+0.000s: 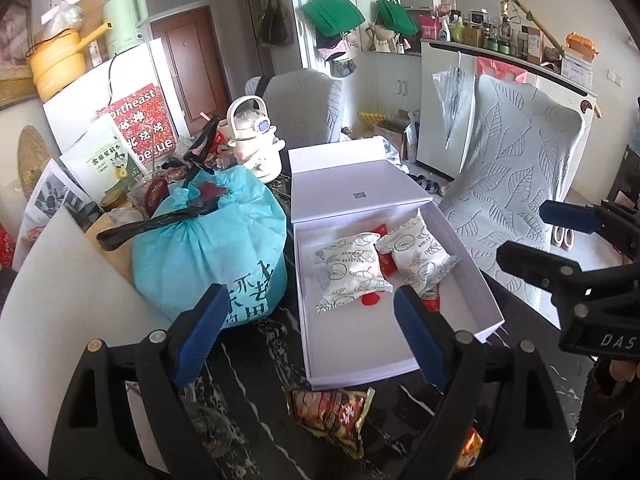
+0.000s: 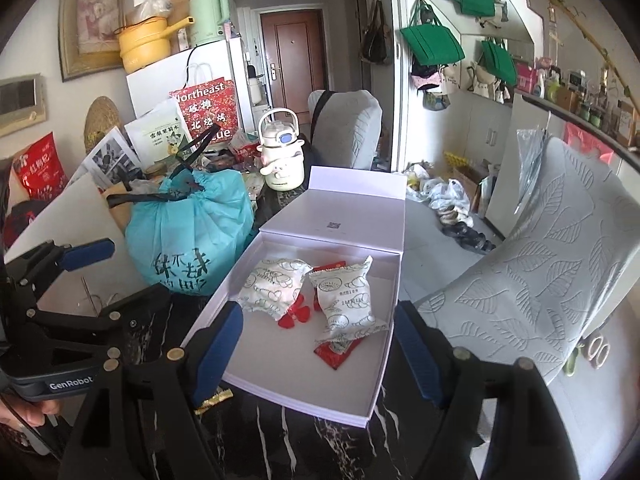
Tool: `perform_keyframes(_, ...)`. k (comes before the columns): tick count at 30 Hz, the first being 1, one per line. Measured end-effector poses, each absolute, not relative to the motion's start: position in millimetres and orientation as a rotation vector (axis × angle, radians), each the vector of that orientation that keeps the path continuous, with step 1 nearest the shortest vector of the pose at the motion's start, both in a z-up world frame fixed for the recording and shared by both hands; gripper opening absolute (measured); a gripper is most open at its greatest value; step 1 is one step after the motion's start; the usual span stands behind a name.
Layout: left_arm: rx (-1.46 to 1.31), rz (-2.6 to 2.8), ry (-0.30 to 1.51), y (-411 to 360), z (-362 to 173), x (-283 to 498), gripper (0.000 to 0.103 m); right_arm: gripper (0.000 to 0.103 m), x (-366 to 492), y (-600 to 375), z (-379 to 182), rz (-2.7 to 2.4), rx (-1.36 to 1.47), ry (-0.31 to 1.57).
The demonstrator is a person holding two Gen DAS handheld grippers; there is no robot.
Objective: Organize objects
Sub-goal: 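Withdraw both tools from the box toward the snack bags on the table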
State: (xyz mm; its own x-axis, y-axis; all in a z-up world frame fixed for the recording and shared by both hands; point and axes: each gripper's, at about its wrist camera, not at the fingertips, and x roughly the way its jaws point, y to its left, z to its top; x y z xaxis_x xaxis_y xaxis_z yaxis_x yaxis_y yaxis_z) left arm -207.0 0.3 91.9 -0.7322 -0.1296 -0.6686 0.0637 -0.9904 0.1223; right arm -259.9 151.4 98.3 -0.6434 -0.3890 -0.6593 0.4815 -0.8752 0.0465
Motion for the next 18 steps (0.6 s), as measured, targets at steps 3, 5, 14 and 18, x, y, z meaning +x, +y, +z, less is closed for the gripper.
perform_keyframes(3, 1.103, -2.832, -0.139, 2, 94, -198, 0.084, 0.079, -248, 153, 98, -2.469, 0.95, 0.183)
perform_keyframes(5, 1.104, -2.829, -0.147, 2, 95, -191, 0.084, 0.079, -241, 155, 97, -2.467, 0.952, 0.179)
perform_keyframes(14, 1.15, -2.837, -0.16, 6, 81, -171, 0.084, 0.079, -219, 162, 84, -2.488, 0.989, 0.16)
perform_keyframes(18, 1.189, -2.836, -0.189, 11, 71, -168, 0.084, 0.079, -208, 162, 77, -2.506, 0.983, 0.163)
